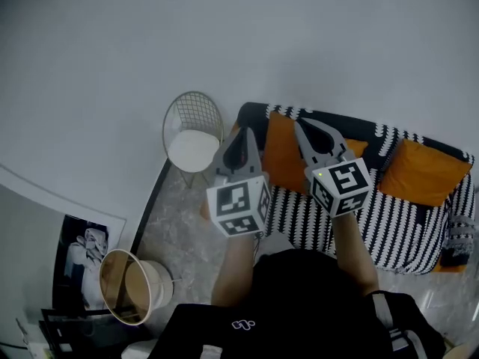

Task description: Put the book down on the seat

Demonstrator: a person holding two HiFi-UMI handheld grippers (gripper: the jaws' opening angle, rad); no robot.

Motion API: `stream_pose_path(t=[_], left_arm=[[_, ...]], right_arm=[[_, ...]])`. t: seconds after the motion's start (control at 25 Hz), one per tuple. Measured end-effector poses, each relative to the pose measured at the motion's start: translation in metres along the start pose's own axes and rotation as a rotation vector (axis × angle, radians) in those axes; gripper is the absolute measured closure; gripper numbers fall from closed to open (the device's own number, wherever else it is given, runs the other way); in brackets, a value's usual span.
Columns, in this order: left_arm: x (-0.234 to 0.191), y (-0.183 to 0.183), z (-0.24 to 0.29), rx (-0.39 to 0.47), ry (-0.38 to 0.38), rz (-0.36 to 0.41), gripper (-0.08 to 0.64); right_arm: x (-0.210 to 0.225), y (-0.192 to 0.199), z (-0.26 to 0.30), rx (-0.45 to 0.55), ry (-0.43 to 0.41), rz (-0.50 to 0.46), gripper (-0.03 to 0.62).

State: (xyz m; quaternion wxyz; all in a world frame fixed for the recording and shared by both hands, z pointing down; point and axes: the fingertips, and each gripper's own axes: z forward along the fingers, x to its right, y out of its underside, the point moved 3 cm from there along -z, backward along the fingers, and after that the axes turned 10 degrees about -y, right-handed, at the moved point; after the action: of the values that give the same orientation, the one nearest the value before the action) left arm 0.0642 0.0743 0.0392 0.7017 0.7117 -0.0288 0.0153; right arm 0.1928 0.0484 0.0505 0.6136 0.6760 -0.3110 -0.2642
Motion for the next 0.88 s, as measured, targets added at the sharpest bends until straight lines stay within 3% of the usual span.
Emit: stream_pose_path(t=[0.88], left_arm=[[-0.004, 0.012, -0.004, -0.026, -0.005, -0.009, 0.546]], right_arm=[[-0.01, 0.009, 0.002, -0.036, -0.019, -0.024, 0.581]])
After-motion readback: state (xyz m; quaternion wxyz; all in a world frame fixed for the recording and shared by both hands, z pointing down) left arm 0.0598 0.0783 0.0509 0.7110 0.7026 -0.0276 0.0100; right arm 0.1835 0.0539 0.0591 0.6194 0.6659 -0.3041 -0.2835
